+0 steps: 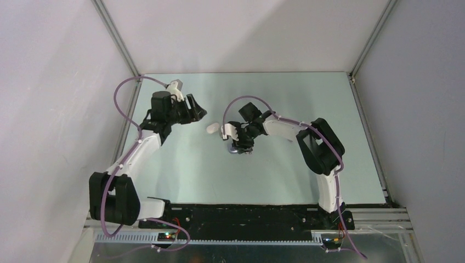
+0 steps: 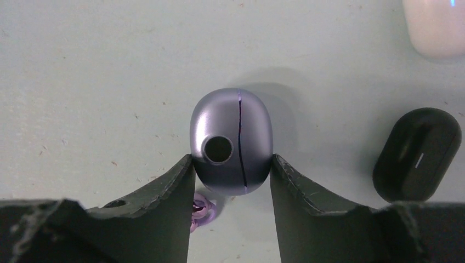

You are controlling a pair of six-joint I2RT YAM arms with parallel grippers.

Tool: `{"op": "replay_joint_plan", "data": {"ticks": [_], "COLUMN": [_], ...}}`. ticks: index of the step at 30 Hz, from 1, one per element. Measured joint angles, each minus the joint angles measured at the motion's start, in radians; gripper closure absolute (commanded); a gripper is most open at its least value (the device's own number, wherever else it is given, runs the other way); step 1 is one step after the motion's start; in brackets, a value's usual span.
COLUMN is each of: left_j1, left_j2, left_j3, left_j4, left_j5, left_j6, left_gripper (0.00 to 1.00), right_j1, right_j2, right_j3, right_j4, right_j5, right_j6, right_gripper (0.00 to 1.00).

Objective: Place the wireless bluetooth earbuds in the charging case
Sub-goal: Pick up the charging case at the center of the board.

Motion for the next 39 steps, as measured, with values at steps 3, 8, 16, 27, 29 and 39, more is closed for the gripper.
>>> {"op": "replay_joint_plan", "data": {"ticks": [3, 8, 16, 27, 29, 39], "left_j1": [0.000, 0.000, -0.002, -0.038, -0.044, -0.060], "left_j2": [0.018, 0.059, 0.134, 0.254, 0.258, 0.257], "left_j3": [0.000, 0.000, 0.048, 0.139, 0.150, 0.181], "left_j4": [0.014, 0.063, 0.313, 0.583, 0.582, 0.479], "left_j5": [0.022, 0.095, 0.395, 0.680, 0.696, 0.697], "left_j6": [0.000, 0.002, -0.080, -0.263, -0.264, -0.199], "left_gripper": [0.32, 0.33, 0.31, 0.34, 0.34, 0.33], "right_j1": [-0.002, -0.020, -0.074, -0.044, -0.043, -0.036], "right_j2": [0.000, -0.064, -0.386, -0.478, -0.475, -0.472], "right_j3": [0.016, 0.016, -0.013, -0.068, -0.070, -0.072], "right_j4": [-0.009, 0.029, 0.225, 0.363, 0.363, 0.361], "right_j5": [-0.007, -0.008, 0.019, 0.092, 0.105, 0.151], "right_j6": [0.017, 0.074, 0.147, 0.126, 0.124, 0.120], "right_gripper": [0.68, 0.69, 0.69, 0.69, 0.69, 0.71]}}
